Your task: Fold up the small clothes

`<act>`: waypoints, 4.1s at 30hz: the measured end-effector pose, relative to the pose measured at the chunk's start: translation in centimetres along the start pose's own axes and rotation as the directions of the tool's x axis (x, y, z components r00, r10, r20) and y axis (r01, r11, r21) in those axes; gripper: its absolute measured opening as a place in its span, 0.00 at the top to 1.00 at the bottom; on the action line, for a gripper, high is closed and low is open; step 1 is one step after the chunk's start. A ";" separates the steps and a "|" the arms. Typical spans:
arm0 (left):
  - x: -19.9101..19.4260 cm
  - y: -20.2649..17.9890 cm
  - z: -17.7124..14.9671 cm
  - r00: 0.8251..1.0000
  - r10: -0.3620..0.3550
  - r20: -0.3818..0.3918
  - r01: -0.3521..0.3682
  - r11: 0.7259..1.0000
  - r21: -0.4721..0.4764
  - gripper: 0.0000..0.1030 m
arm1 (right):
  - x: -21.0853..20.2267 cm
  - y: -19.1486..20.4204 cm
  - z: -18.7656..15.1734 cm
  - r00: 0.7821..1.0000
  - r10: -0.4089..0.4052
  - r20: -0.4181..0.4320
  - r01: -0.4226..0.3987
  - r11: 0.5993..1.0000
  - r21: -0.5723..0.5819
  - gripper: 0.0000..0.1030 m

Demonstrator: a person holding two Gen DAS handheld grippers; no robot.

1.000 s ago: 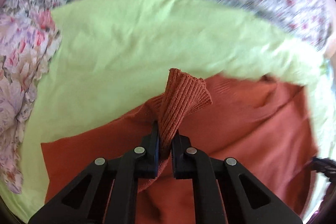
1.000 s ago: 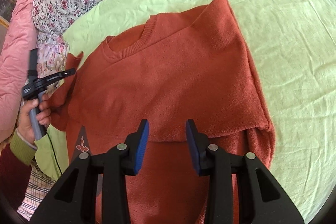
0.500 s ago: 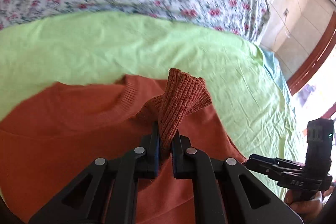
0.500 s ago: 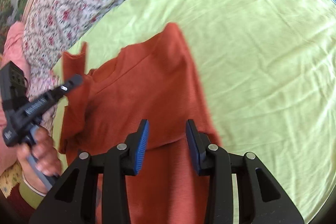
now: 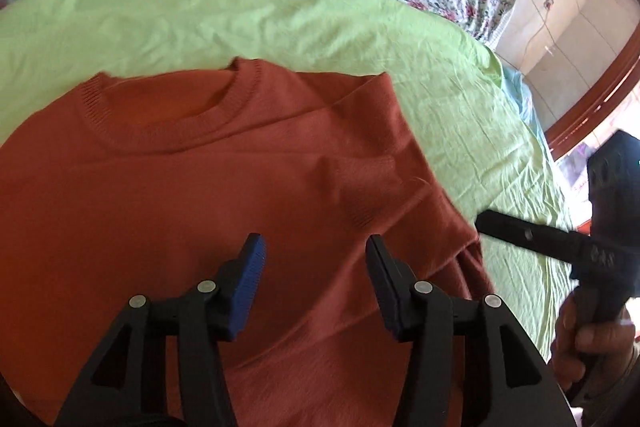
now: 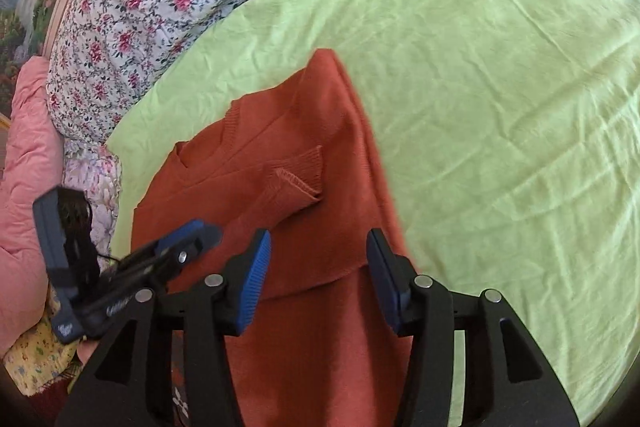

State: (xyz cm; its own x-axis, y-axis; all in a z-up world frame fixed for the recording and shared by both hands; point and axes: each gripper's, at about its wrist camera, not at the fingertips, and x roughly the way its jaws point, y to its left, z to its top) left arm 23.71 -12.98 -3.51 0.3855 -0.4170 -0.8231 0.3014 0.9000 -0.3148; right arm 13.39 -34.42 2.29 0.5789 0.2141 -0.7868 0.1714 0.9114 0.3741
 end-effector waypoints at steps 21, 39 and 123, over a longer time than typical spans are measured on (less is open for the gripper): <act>-10.0 19.9 -12.0 0.912 0.403 -0.079 -0.407 0.862 -0.304 0.50 | 8.5 3.3 3.0 0.985 -0.133 -0.113 0.125 0.989 -0.076 0.78; -10.7 22.0 -10.6 0.906 0.421 -0.033 -0.391 0.807 -0.442 0.71 | 4.8 2.3 4.1 0.996 -0.084 0.026 0.087 0.983 -0.159 0.91; -18.4 11.6 -33.7 0.980 0.036 -0.195 -0.090 0.958 -0.274 0.60 | -9.2 -9.7 -23.7 0.979 -0.032 -0.202 0.035 0.999 0.009 0.56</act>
State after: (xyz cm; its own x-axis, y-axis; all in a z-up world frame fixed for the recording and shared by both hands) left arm -9.29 9.44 -7.93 0.2188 -0.3513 -0.9103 0.0154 0.9341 -0.3568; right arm -12.46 -36.92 -5.70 0.3998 0.2511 -0.8815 0.1990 0.9150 0.3509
